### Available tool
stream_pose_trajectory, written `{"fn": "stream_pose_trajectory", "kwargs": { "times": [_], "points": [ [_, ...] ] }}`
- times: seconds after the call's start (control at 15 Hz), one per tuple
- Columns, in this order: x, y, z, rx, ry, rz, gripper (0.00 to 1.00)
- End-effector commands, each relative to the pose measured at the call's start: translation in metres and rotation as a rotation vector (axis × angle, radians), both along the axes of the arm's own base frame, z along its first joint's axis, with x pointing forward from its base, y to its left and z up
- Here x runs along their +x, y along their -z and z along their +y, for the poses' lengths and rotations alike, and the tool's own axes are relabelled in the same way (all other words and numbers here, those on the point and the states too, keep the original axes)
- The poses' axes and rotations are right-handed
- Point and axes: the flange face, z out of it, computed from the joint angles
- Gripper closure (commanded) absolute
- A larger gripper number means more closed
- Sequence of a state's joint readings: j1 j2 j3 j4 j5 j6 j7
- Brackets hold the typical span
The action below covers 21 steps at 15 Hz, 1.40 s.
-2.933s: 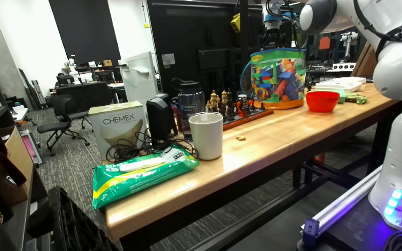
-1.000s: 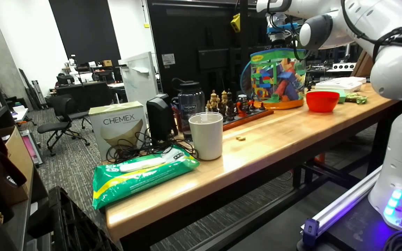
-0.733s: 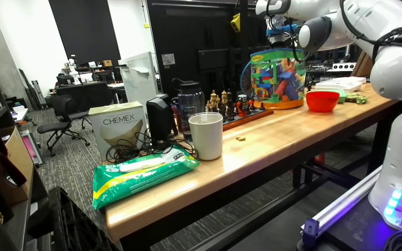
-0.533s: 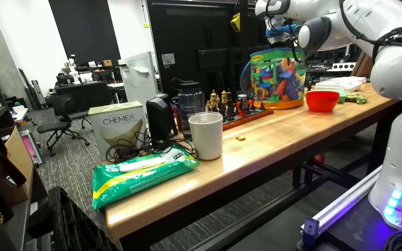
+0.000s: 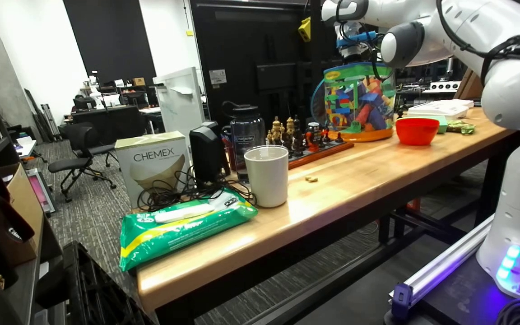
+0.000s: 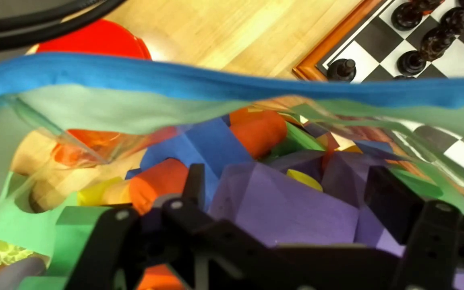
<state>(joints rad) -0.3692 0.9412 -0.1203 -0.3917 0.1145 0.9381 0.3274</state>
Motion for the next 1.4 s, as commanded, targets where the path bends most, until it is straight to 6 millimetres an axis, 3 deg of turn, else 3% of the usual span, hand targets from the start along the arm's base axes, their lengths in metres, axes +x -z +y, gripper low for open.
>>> {"fn": "stream_pose_trajectory", "kwargs": {
  "times": [0.0,0.67,0.8,0.87,0.93,1.33],
  "points": [
    [-0.004,-0.006,0.006,-0.029,0.019,0.038,0.00],
    [-0.008,0.008,0.002,-0.042,0.079,0.110,0.00],
    [-0.009,0.009,0.005,-0.038,0.075,0.120,0.13],
    [-0.006,0.016,0.002,-0.030,0.063,0.102,0.07],
    [-0.006,0.017,0.003,-0.030,0.063,0.104,0.13],
    [-0.005,0.019,0.003,-0.029,0.065,0.108,0.13]
  ]
}}
